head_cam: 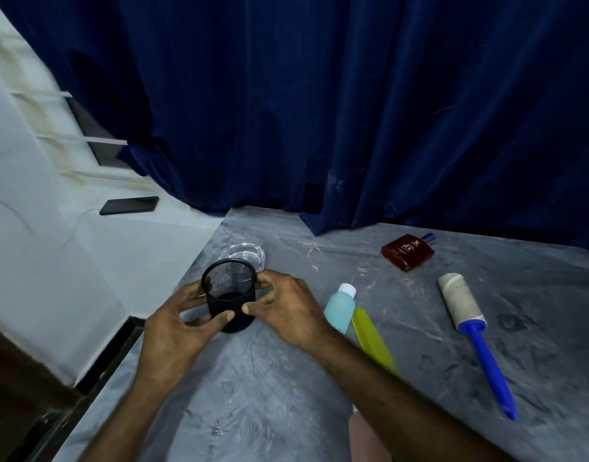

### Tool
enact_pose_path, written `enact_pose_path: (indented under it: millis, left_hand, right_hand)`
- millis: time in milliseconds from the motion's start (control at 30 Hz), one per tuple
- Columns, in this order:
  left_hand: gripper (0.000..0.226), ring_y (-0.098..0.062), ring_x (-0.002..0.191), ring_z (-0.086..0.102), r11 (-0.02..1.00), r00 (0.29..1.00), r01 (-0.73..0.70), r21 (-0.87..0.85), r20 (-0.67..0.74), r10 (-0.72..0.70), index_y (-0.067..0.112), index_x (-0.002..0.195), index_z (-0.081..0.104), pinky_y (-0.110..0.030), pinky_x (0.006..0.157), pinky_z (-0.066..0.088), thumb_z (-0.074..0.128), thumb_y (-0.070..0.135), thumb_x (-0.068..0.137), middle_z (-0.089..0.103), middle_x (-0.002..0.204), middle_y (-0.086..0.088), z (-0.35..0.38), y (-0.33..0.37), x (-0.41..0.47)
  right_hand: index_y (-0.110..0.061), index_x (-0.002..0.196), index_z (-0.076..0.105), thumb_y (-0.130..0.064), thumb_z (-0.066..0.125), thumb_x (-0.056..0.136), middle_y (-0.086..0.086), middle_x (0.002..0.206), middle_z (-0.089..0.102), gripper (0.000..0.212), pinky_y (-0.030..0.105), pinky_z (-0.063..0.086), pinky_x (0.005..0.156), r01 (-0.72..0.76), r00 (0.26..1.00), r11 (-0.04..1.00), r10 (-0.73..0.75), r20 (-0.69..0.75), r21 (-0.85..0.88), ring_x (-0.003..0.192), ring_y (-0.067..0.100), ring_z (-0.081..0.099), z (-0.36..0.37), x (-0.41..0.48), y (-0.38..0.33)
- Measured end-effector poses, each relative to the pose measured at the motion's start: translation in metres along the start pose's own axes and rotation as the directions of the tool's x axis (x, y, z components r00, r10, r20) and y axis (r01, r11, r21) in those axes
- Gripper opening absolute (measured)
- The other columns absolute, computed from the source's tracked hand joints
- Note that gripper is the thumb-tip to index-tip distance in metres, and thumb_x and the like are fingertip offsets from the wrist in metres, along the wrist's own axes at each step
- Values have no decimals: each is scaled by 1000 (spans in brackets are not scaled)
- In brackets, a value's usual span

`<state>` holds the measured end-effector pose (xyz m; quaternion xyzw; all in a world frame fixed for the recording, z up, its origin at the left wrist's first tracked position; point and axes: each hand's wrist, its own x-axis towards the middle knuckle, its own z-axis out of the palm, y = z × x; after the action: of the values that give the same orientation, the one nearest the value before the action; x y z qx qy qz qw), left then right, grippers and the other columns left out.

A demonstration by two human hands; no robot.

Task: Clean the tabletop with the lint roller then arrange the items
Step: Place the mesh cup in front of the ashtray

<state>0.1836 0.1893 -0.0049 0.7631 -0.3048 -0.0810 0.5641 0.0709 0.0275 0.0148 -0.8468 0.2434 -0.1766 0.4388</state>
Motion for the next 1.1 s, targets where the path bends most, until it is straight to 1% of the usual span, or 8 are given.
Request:
enact_pose_path:
  millis: [267,433,533,600,700,800,967,1100]
  left_hand:
    - [59,24,93,66,1000,997,31,-5,-69,-31,17,127,74,3,77,47,95,10,73,78,109,9,-1,-10,-1]
    - [57,23,94,66,998,994,60,12,-92,-59,17,127,73,4,75,46,94,13,74,78,112,5,0,-7,-1]
    - [60,-1,105,73,997,992,58,53,-112,-52,17,129,72,3,75,47,95,14,74,77,114,2,1,-9,-1]
    - [70,-18,114,70,990,993,25,137,-114,-9,20,137,65,-8,81,54,95,18,74,71,124,0,-2,-7,-4]
    - [77,-22,124,63,978,979,-102,184,-153,131,23,146,55,-40,99,59,89,17,78,57,141,4,-7,5,-11]
    - [60,-28,122,67,959,932,-262,109,-229,280,20,140,59,-35,103,57,78,6,85,61,139,3,2,36,-16]
    - [46,-13,117,70,921,922,-384,-62,38,386,21,126,69,-16,95,55,73,-4,88,71,127,8,86,112,-11]
    - [53,-5,121,66,915,855,-398,-62,338,394,18,136,65,-25,101,56,81,19,86,68,132,1,190,139,31]
  right_hand:
    - [-23,126,65,-30,77,82,2,117,76,46,40,60,91,29,1000,997,-30,-7,-65,101,20,73,12,11,-2]
    - [-23,124,66,-29,77,82,-1,121,73,44,40,61,88,41,999,997,-41,-2,-71,96,17,74,16,16,3]
    - [-23,128,64,-29,78,82,0,119,74,49,40,61,89,14,999,997,-11,41,-80,98,17,74,16,15,6]
    - [-23,133,61,-27,80,81,0,120,74,56,40,60,92,9,998,995,-4,55,-98,100,16,74,11,13,7]
    - [-23,132,64,-21,77,81,0,117,75,53,35,58,95,-4,1000,994,1,-30,-107,100,17,73,-20,8,12]
    - [-22,120,71,-17,72,81,-1,110,76,39,41,59,92,-73,977,997,65,-203,-29,94,18,74,-80,6,31]
    - [-22,99,76,-24,68,76,-5,90,79,25,41,61,88,-236,833,970,175,-526,-50,86,15,75,-199,3,75]
    - [-17,100,76,-21,75,85,1,93,78,15,30,54,84,-469,767,870,317,-558,-151,94,21,72,-259,-3,112]
